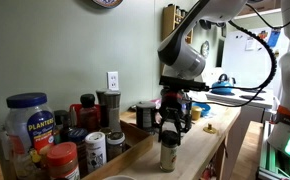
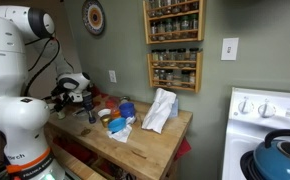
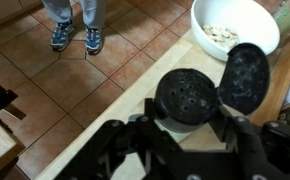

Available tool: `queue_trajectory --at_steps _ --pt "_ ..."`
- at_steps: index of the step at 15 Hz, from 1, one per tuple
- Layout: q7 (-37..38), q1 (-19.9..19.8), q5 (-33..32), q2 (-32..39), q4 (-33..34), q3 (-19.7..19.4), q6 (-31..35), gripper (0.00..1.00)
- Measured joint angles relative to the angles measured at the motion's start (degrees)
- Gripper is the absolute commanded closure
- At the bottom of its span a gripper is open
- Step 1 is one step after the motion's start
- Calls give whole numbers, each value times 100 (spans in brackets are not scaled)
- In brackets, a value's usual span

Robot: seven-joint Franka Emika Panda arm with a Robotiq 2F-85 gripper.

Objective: Move the black pepper jar to the right then close the lid

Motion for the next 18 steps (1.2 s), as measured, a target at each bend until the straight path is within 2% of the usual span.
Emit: queue_trajectory --at_steps 2,11,18 --pt "-8 -1 2 8 0 -37 -56 69" --pt "-3 -13 -54 -73 -47 -276 -153 69" --pt "191 -41 -400 -285 -210 -529 -153 69"
